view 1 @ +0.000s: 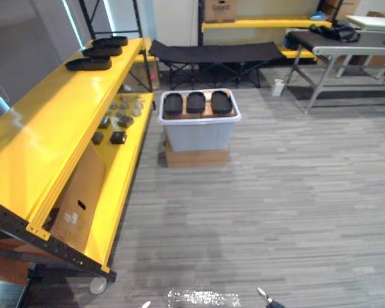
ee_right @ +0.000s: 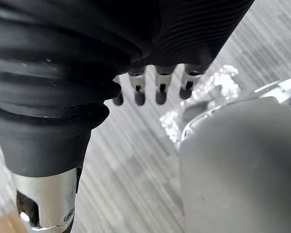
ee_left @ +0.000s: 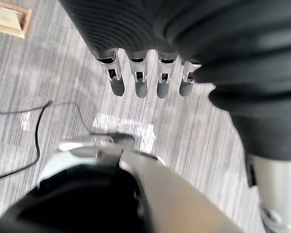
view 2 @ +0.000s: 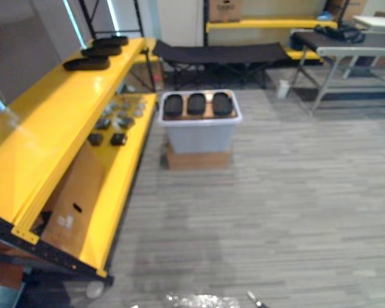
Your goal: Walk over and take plastic housings, then place them on the shelf
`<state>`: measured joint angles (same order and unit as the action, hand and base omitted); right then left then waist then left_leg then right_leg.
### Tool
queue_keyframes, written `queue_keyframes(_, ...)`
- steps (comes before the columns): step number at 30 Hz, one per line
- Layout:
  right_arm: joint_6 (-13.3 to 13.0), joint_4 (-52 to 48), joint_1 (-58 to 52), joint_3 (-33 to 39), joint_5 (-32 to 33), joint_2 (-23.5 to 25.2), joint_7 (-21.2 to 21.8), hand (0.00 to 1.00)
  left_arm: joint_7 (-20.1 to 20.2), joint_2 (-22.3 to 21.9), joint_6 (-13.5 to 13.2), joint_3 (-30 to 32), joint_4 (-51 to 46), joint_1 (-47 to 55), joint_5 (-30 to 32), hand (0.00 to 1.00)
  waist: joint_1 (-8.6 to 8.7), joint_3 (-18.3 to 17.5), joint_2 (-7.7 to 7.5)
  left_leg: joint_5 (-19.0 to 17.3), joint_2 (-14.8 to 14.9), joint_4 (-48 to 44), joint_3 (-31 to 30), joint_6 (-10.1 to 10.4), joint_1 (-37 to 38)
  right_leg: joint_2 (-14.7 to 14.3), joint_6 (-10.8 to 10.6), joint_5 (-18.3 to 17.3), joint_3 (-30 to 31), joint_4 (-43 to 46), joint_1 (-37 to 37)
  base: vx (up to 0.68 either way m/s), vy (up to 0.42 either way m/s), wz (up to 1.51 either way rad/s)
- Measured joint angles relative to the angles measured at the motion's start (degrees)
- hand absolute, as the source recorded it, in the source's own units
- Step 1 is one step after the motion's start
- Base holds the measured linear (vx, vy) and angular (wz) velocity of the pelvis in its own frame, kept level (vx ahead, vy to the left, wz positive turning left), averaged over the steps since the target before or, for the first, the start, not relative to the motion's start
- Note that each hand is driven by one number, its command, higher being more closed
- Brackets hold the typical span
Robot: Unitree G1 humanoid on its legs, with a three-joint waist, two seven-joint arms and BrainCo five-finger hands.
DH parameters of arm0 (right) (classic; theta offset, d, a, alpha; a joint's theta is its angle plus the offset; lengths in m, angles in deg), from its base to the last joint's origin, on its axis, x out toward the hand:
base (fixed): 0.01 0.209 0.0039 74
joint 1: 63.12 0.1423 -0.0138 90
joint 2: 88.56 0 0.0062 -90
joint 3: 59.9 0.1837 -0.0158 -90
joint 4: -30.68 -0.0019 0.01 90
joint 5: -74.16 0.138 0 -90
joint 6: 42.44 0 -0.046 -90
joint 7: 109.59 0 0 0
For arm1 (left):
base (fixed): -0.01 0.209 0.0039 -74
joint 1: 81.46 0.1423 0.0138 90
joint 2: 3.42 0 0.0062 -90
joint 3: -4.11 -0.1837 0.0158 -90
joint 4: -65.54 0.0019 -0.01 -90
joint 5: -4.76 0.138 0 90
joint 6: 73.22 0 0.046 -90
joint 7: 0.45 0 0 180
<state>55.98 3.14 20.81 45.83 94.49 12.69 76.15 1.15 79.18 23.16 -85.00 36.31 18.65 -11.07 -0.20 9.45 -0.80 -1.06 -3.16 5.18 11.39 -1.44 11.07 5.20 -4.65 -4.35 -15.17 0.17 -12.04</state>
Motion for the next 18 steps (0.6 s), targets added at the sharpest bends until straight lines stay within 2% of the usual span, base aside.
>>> queue_keyframes(7,1.5,1.7,0.4,0.0,1.3,0.0,-0.5,0.0,-1.5,0.3,-1.0,-0.6,1.2,-1.1,3.4,0.0,0.02,0.0,-0.41,0.1,-0.6,0.0,-0.1,-0.2,-0.2,0.4,0.0,1.0,-0.5,-0.8,-0.2,0.04,0.014,0.02)
queue_keyframes(11,1.7,2.2,1.2,0.0,1.2,0.3,-0.5,0.0,-1.5,1.1,-1.6,-2.2,1.2,-1.4,3.4,0.0,0.04,0.3,-1.0,0.1,-0.6,0.0,0.0,-0.1,-0.2,0.4,0.0,1.0,-0.6,-0.9,-0.5,0.01,0.002,0.0)
queue_keyframes(18,2.0,2.2,1.3,-0.2,1.2,0.2,0.5,0.0,-2.0,1.1,-1.3,-2.2,1.2,-1.4,3.4,0.0,0.24,0.3,-1.04,0.3,-0.5,0.0,0.1,0.1,-0.1,0.4,-0.1,1.0,-0.7,-0.7,-0.4,-0.01,-0.001,0.0)
